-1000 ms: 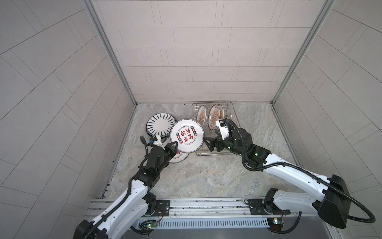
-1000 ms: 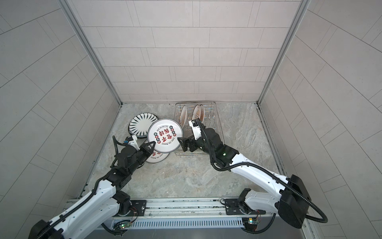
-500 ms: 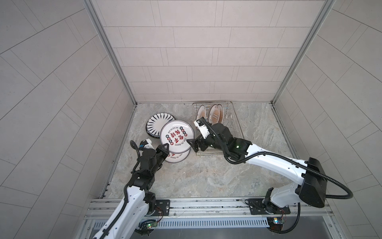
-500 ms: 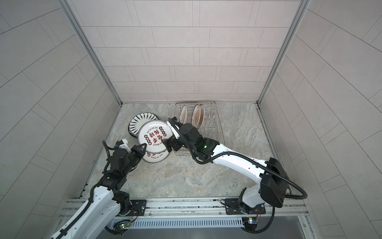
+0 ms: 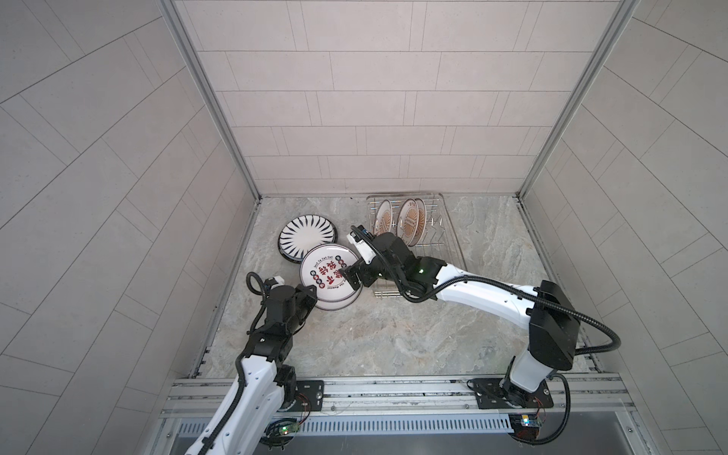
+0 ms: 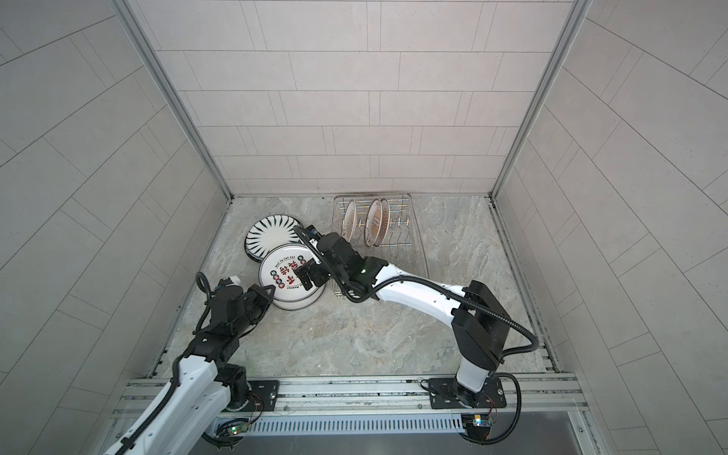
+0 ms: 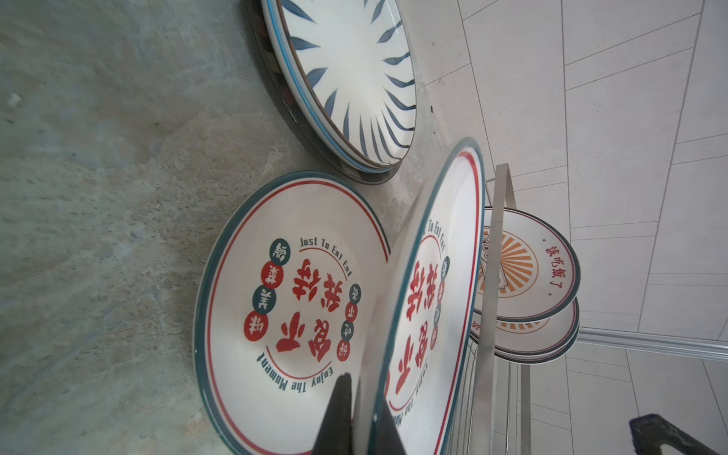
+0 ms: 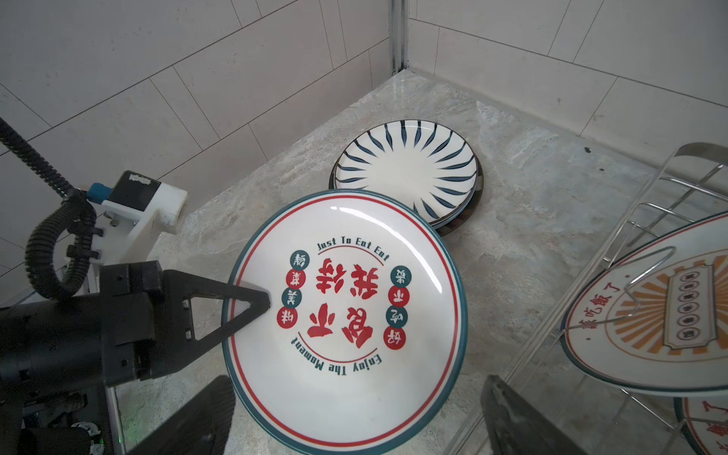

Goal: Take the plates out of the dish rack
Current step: 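Lower the sunburst plate onto the red-text plate with the left gripper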

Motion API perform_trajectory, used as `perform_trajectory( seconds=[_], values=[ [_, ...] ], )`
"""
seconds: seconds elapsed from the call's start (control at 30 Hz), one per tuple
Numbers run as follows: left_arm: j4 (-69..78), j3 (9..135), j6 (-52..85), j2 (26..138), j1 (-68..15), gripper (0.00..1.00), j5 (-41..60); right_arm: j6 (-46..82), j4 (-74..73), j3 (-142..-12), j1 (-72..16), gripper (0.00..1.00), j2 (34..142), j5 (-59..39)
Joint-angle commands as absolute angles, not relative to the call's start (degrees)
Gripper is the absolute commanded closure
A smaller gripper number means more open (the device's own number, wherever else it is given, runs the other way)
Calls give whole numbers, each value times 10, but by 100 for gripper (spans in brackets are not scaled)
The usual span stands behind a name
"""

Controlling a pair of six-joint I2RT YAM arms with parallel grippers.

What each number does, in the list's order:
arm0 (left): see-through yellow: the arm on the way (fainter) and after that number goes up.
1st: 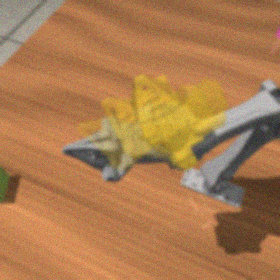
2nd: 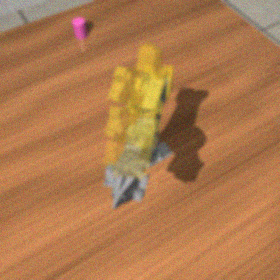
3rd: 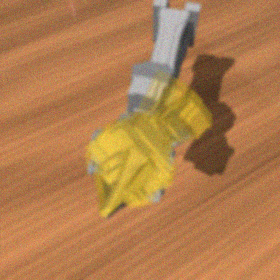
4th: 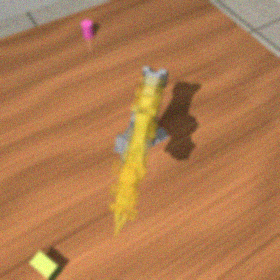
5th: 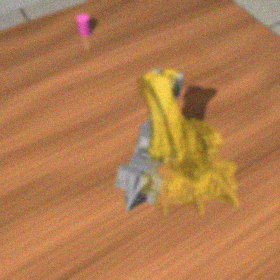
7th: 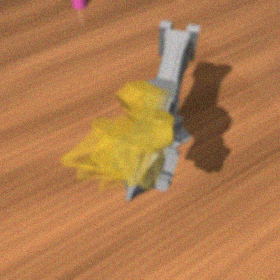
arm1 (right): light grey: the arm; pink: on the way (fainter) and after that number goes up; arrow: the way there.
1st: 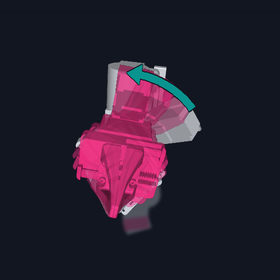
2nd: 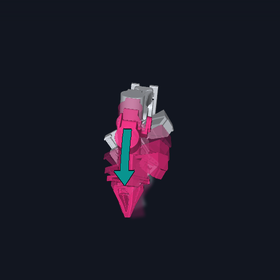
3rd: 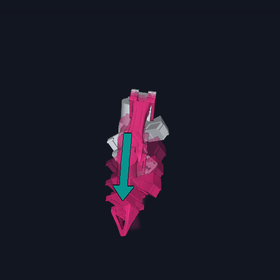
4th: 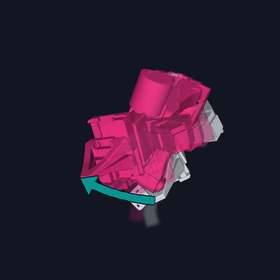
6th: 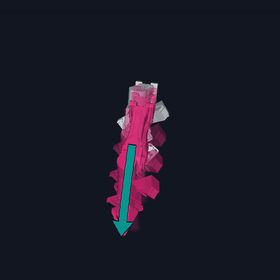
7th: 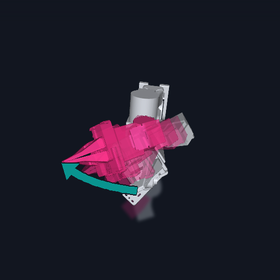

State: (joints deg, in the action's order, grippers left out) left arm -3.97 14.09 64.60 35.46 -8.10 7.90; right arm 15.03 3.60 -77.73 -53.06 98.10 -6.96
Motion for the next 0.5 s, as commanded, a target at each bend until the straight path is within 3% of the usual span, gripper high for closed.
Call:
perform_trajectory(
  seconds=[0.0,0.47],
  values=[
    [-23,138,660,360,-76,100,79,150,59,-810,-535,2,1006,-82],
    [29,125,652,441,-69,100,90,150,123,-888,-540,4,1079,-82]
  ],
)
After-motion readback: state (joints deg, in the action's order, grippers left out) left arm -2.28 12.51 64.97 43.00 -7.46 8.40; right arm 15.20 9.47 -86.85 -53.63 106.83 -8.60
